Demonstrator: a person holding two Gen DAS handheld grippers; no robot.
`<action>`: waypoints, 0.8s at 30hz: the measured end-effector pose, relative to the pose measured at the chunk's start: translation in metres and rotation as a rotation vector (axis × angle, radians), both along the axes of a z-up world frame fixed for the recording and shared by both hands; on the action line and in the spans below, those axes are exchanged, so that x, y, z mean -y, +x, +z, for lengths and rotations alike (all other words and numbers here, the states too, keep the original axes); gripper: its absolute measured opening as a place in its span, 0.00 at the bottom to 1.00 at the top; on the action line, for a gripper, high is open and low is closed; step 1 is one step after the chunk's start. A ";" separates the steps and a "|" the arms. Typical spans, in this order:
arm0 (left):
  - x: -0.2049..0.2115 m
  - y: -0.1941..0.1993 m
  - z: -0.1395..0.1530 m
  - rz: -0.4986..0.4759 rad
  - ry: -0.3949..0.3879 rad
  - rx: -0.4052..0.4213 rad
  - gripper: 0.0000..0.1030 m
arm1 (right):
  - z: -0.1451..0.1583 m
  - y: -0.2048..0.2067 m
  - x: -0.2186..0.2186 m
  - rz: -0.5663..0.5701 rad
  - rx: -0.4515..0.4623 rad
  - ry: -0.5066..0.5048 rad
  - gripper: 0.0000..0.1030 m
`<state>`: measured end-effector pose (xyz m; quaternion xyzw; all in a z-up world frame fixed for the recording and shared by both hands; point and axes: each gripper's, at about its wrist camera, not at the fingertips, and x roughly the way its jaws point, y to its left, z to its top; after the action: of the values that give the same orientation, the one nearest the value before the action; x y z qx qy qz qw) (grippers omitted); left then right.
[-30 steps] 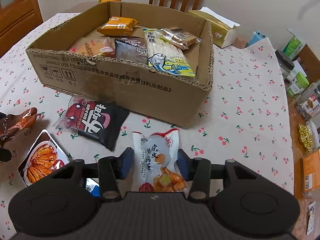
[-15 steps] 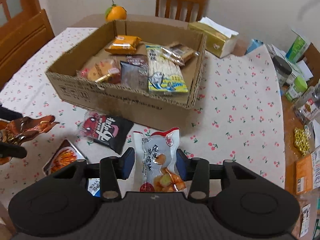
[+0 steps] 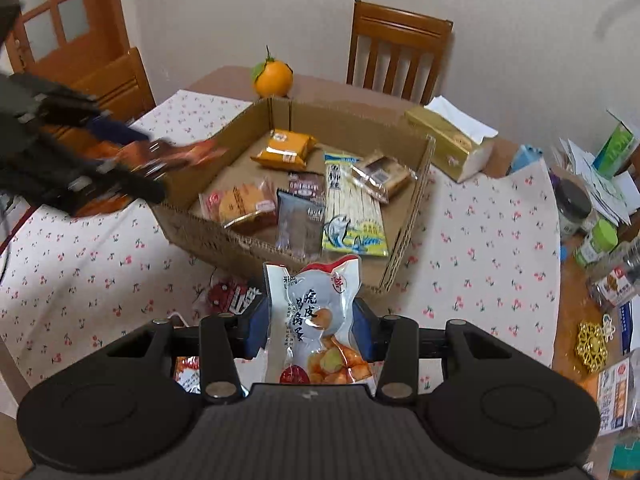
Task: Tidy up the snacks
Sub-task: 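Carry both bags over the box and open the left tool to drop its bag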
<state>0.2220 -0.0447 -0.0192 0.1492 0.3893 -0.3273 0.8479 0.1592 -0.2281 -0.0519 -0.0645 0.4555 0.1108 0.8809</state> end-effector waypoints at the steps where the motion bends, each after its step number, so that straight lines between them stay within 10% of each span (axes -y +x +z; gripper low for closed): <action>1: 0.002 0.007 -0.001 0.007 -0.002 0.005 0.59 | 0.001 0.001 0.001 0.000 0.005 -0.003 0.48; 9: 0.013 0.065 -0.034 0.153 -0.019 0.029 0.61 | 0.003 0.010 0.002 0.003 0.012 -0.007 0.48; 11: 0.013 0.069 -0.041 0.186 -0.017 0.042 0.78 | 0.003 0.012 0.001 0.002 0.009 -0.007 0.48; 24: -0.027 -0.001 -0.027 0.346 -0.057 0.129 0.92 | 0.010 0.038 0.000 0.009 0.000 0.022 0.48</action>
<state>0.2213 -0.0176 -0.0467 0.0765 0.3445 -0.1772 0.9187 0.1973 -0.2279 -0.0415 -0.0568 0.4538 0.1196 0.8812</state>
